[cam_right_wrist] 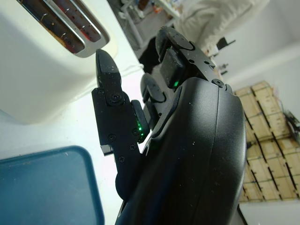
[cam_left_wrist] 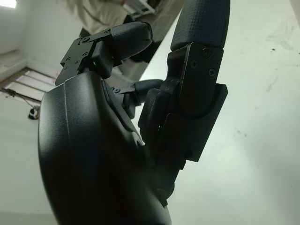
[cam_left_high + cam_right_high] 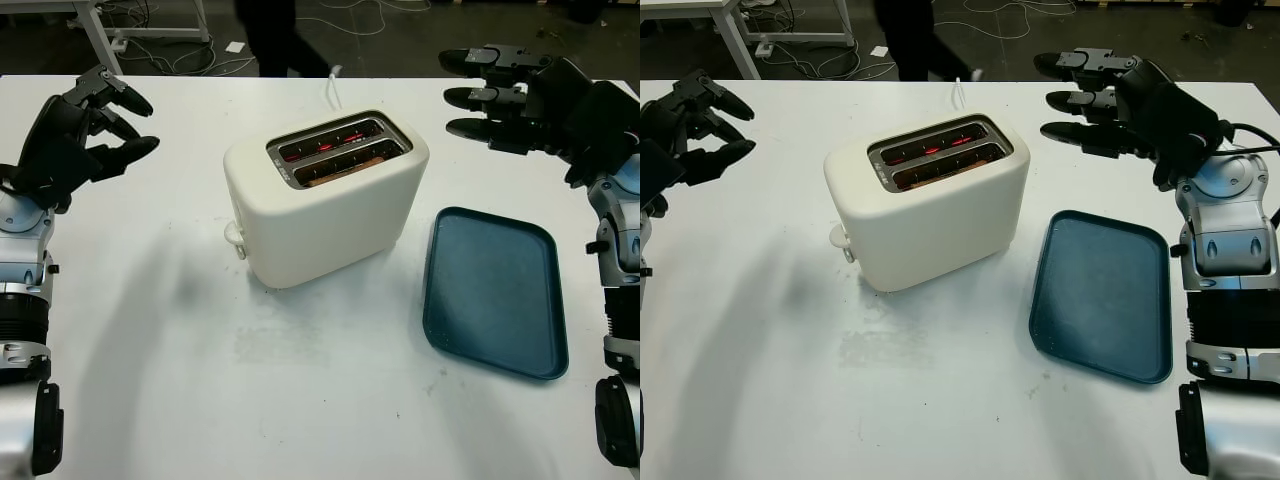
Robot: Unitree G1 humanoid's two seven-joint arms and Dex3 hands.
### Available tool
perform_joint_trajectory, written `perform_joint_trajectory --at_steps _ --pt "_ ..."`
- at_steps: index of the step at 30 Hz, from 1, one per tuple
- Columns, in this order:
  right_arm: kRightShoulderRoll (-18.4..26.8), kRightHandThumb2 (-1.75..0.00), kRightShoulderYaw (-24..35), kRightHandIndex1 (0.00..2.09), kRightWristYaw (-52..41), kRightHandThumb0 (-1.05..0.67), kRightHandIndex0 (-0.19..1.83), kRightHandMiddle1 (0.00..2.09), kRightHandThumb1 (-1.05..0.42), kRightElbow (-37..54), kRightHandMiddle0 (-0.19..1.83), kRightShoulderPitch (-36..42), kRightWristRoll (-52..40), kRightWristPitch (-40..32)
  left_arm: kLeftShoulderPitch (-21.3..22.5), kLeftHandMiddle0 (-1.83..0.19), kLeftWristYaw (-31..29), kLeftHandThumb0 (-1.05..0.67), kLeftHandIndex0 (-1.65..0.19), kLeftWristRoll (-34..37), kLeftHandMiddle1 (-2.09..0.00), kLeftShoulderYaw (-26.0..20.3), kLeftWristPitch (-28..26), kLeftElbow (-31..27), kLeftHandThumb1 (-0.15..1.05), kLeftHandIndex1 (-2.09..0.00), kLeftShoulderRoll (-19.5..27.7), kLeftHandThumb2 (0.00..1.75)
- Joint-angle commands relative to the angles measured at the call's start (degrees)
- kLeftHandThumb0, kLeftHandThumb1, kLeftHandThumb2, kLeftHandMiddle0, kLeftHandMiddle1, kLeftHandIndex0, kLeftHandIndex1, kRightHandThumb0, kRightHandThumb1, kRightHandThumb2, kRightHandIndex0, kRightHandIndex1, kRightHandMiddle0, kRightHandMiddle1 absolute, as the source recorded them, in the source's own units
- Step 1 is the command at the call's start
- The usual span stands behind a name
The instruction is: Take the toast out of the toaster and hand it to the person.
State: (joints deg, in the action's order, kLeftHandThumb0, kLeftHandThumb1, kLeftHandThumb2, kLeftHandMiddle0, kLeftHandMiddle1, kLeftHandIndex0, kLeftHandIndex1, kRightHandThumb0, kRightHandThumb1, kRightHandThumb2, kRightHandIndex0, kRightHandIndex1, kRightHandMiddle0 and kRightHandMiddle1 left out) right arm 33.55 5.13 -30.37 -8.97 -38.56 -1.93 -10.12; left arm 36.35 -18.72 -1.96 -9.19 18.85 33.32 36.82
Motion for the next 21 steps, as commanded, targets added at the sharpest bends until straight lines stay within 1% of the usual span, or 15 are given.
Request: perform_joint_trajectory --at_steps 1,12,21 --pt "0.01 -0.07 0.0 0.01 0.57 -0.24 0.52 0.01 -0.92 0.98 0.49 -0.07 -0.07 -0.23 0.02 -0.27 0.65 -1.05 -0.19 0.28 -1.61 -0.25 -0.25 -0.64 0.92 -1.55 -0.21 0.19" --pt "-0.12 -0.06 0.01 0.01 0.59 -0.23 0.52 0.01 -0.92 0.41 0.49 -0.15 -0.04 0.71 0.18 -0.29 0.24 -1.05 -0.23 0.85 -1.59 -0.42 -0.16 -0.26 0.92 -1.53 -0.39 0.18" --pt "-0.12 -0.06 0.03 0.01 0.61 -0.23 0.52 0.0 -0.92 0.46 0.49 -0.22 -0.06 0.24 0.1 -0.26 0.54 -1.05 -0.18 0.26 -1.61 -0.31 -0.62 -0.56 0.92 -1.56 -0.23 0.2"
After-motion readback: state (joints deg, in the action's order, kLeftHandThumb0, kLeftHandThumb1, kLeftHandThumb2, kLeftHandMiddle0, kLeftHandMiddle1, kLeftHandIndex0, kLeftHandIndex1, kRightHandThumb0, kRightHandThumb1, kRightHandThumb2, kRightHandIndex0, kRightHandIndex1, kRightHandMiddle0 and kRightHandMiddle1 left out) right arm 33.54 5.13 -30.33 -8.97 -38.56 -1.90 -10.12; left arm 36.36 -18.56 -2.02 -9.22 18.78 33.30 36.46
